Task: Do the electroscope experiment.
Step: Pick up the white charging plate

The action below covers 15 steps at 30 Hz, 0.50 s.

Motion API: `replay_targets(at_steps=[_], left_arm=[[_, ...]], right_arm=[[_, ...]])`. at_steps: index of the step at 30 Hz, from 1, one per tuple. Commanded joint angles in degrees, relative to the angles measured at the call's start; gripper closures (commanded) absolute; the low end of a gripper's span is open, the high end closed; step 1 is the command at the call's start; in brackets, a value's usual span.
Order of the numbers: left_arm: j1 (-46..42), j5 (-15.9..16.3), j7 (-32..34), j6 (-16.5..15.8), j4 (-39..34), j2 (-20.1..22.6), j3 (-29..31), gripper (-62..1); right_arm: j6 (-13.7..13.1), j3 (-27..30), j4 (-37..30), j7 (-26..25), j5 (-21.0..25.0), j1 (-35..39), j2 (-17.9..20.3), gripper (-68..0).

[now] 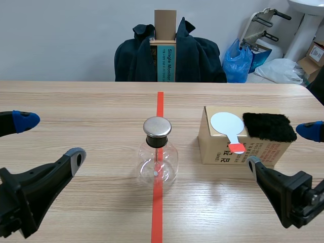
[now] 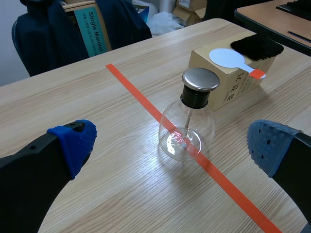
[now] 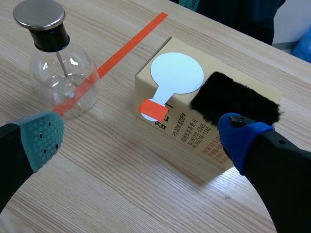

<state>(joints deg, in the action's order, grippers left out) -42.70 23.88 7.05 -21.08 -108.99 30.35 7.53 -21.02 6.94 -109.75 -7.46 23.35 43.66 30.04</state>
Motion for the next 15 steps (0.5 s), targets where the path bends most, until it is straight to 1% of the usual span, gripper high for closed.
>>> replay_targets(at_steps=[1,12,14,15], left_arm=[[-0.11,0.37,0.79,-0.02,-1.36,0.13,-0.42,-62.3],[-0.11,0.37,0.59,-0.04,-1.36,0.13,-0.42,-62.3],[-0.11,0.37,0.57,-0.04,-1.36,0.13,-0.42,-62.3],[-0.11,0.37,0.55,-0.04,-1.36,0.13,-0.42,-62.3]], right_arm=[[0.15,0.17,-0.87,-0.63,-0.66,-0.66,0.74,-67.9],[0.15,0.17,-0.87,-0.61,-0.70,-0.66,0.74,-67.9],[0.17,0.17,-0.87,-0.66,-1.46,-0.70,0.74,-67.9],[0.20,0.17,-0.87,-0.66,-2.78,-0.81,0.74,-67.9]])
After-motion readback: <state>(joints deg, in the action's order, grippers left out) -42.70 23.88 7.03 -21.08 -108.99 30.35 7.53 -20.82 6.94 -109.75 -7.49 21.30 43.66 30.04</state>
